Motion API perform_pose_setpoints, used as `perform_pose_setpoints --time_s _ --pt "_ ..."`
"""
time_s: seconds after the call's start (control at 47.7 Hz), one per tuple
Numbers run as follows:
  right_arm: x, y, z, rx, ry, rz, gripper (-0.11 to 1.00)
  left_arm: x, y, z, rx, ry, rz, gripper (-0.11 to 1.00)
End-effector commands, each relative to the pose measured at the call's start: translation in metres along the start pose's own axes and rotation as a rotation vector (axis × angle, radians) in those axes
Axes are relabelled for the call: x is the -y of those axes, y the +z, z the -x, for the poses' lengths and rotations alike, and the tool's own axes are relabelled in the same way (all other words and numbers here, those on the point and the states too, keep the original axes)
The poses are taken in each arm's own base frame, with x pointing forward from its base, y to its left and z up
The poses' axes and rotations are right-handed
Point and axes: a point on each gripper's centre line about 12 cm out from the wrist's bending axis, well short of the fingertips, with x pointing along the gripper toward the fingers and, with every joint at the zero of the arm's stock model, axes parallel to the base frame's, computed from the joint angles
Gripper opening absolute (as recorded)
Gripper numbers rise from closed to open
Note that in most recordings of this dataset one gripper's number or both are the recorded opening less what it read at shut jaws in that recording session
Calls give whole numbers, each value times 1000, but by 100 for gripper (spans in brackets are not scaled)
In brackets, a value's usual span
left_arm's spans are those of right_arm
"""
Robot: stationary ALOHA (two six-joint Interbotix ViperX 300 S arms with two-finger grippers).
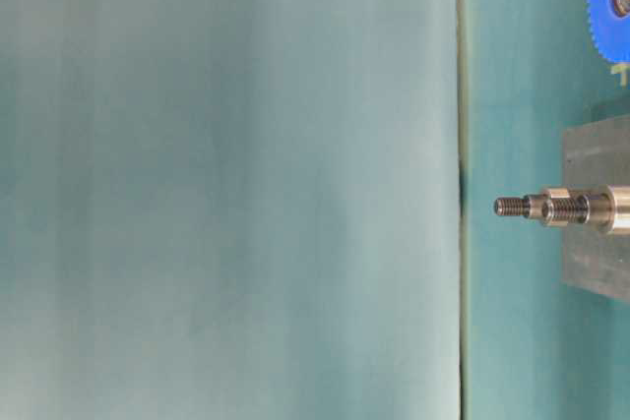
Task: Fit the large gear onto the shaft.
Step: 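Move the right gripper over the blue gear and open it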
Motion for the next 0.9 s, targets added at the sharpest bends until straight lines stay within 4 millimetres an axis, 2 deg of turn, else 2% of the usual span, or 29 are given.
perform_pose_setpoints --time_s 0.0,0.21,0.335,0.461,0.545,0.671,0.88 --pt "5 -11 0 -27 -28 -22 1 0 -17 -5 -52 3 51 0" --pt "16 -43 15 -112 -114 -258 1 0 -33 -17 -95 7 153 0" --pt "23 -57 16 -262 -166 -295 1 0 -40 -24 -132 9 153 0" --pt "29 -73 15 -509 -213 -298 1 0 -55 -31 -213 15 145 0" --pt "32 -84 12 -670 -231 -282 1 0 -72 -35 -311 15 110 0" --pt "35 -90 3 -760 -238 -275 1 -1 -92 -42 -465 8 29 0" --pt "40 -104 -21 -898 -246 -270 1 -1 -104 -50 -560 0 -7 0"
